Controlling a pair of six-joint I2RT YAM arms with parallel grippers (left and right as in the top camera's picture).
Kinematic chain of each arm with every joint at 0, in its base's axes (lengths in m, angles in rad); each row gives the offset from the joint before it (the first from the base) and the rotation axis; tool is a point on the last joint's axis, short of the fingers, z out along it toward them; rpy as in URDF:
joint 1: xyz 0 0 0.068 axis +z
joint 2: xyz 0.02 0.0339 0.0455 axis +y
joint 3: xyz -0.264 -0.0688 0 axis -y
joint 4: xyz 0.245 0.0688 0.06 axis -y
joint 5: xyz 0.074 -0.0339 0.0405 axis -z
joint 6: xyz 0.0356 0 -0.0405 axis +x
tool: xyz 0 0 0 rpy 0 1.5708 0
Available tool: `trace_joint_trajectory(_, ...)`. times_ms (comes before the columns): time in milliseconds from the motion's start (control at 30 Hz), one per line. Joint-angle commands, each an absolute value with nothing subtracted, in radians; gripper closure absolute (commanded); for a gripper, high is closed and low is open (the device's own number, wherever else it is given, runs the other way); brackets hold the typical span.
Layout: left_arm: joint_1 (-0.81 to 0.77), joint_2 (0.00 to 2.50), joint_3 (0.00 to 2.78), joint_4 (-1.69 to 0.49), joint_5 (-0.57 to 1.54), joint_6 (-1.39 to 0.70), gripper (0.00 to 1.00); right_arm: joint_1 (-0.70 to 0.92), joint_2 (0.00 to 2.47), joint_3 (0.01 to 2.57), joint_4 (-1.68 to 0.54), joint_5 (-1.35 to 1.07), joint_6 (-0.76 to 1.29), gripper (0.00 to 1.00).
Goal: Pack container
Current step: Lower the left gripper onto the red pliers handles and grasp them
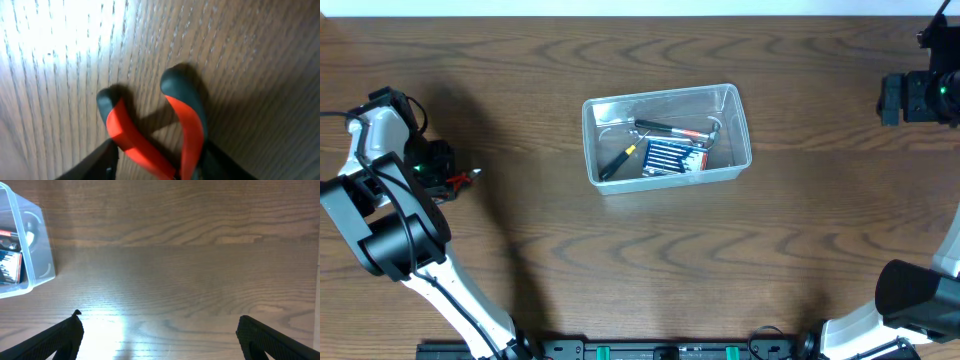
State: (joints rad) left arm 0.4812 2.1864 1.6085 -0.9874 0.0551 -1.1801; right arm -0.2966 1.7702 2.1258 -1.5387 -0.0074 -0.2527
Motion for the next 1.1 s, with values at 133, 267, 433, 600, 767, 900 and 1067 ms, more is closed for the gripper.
trace_joint_trajectory(133, 0.481, 2.203, 1.602, -0.978, 0.044, -1.176, 0.60, -0.305, 1.770, 2.126, -1.542, -0.004, -0.240, 0.01)
trace_joint_trajectory(267, 0.481, 2.203, 1.602, -0.978, 0.044, -1.176, 0.65, -0.305, 1.770, 2.126, -1.542, -0.003, -0.240, 0.01)
trace_joint_trajectory(433, 0.481, 2.203, 1.602, -0.978, 0.044, -1.175, 0.68, -0.305, 1.770, 2.126, -1.546, -0.003, -0.240, 0.01)
trace_joint_trajectory(600, 0.481, 2.203, 1.602, -0.978, 0.024, -1.166, 0.68, -0.305, 1.770, 2.126, -1.554, 0.010, -0.240, 0.01)
trace_joint_trajectory(767, 0.481, 2.203, 1.594, -0.979, -0.015, -1.160, 0.67, -0.305, 1.770, 2.126, -1.578, 0.035, -0.240, 0.01)
trace_joint_trajectory(900, 0.469, 2.203, 1.574, -0.981, -0.009, -1.161, 0.66, -0.305, 1.769, 2.126, -1.585, 0.035, -0.240, 0.01)
trace_joint_trajectory(1067, 0.443, 2.204, 1.553, -0.973, -0.009, -1.165, 0.66, -0.305, 1.769, 2.126, -1.584, 0.034, -0.240, 0.01)
